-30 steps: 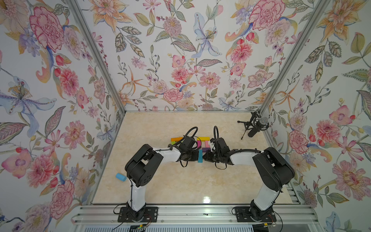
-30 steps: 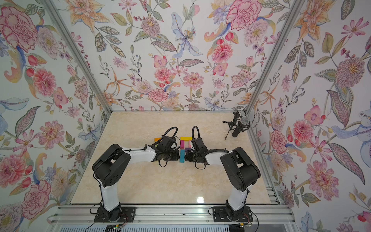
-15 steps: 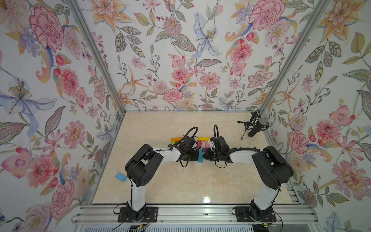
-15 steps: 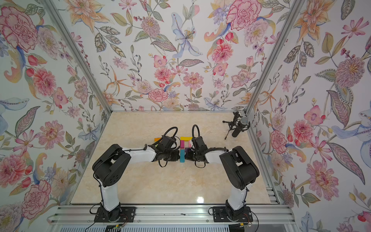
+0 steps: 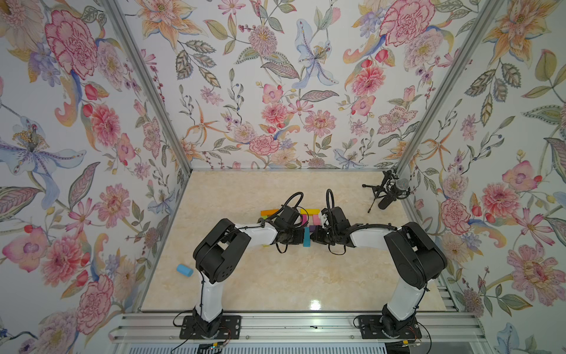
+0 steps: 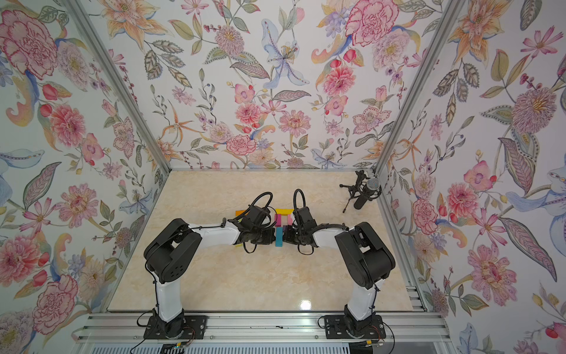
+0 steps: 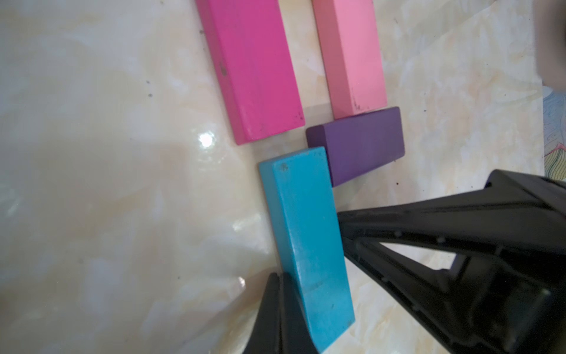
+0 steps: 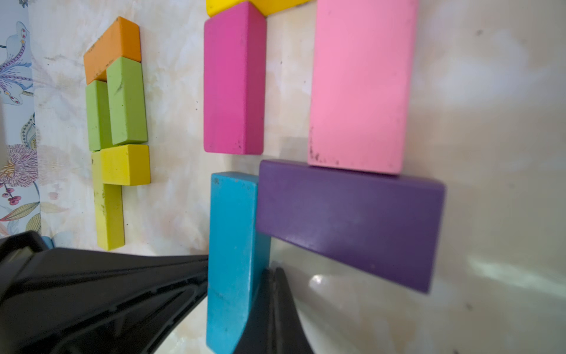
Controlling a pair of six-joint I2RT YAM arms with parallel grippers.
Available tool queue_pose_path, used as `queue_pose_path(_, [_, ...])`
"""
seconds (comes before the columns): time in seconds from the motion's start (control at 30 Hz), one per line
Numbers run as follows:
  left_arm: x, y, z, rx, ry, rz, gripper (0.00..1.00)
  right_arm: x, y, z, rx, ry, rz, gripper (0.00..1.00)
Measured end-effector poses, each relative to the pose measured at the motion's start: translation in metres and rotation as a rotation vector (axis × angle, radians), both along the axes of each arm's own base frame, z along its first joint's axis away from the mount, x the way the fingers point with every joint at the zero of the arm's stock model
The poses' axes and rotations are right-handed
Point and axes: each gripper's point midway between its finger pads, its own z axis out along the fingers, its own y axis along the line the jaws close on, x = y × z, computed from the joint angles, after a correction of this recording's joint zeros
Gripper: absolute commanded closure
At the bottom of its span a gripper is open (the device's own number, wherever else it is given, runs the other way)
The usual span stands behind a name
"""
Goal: Assemble the letter p with building blocks
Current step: Assemble the building block at the center of the board.
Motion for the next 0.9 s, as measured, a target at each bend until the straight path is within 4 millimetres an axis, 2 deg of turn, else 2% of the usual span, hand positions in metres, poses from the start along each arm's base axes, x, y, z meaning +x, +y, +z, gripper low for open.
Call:
queue_pose_path(0.33, [0.001, 0.002, 0.0, -0.003, 0.005, -0.005, 1.0, 0.01, 0.003, 0.001, 0.0, -0.007, -0.003, 1.0])
queue_pose_path(0.73, [0.015, 0.017, 0.0, -0.001, 0.0, 0.017, 1.0, 0.004, 0.006, 0.0, 0.015, -0.001, 0.016, 1.0])
queue_pose_path(0.9, [0.016, 0.016, 0.0, -0.01, 0.003, 0.015, 1.0, 0.003, 0.005, -0.001, 0.018, 0.0, 0.018, 1.0])
